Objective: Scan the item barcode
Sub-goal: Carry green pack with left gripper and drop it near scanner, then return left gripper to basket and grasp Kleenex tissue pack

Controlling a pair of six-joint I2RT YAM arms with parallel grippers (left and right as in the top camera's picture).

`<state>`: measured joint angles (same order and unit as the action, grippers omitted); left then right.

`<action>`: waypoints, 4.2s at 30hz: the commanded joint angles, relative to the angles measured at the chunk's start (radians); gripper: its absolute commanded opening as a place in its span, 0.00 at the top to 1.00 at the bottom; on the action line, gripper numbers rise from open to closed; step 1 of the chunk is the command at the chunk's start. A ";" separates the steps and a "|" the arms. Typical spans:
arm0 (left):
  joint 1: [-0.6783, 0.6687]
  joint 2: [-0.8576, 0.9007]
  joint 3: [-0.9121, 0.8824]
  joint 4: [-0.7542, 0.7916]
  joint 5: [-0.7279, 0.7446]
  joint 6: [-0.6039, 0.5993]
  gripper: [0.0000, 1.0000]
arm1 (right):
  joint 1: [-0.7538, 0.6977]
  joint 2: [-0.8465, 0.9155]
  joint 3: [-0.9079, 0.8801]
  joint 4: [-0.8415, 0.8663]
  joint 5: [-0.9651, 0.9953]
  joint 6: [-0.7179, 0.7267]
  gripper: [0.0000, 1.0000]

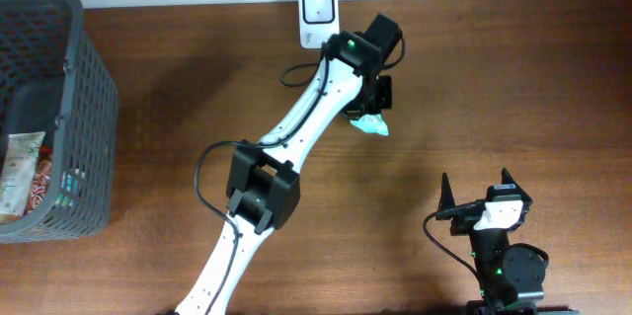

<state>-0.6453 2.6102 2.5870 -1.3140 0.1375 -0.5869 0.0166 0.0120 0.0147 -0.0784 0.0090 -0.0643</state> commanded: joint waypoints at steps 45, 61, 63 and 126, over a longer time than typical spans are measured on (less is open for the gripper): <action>1.298 -0.478 -0.228 -0.283 -0.441 0.378 0.09 | 0.003 -0.006 -0.009 -0.003 0.002 -0.007 0.01; 1.287 -0.478 -0.803 -0.018 -0.211 0.709 0.10 | 0.003 -0.006 -0.009 -0.003 0.002 -0.007 0.01; 1.287 -0.478 -0.826 0.002 -0.212 0.709 0.12 | 0.003 -0.006 -0.009 -0.003 0.002 -0.007 0.01; 1.259 -0.931 -0.257 0.153 0.423 -0.168 1.00 | 0.003 -0.006 -0.009 -0.003 0.002 -0.007 0.01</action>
<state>0.6418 1.7462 2.3157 -1.1564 0.4767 -0.6155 0.0166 0.0120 0.0147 -0.0784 0.0090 -0.0643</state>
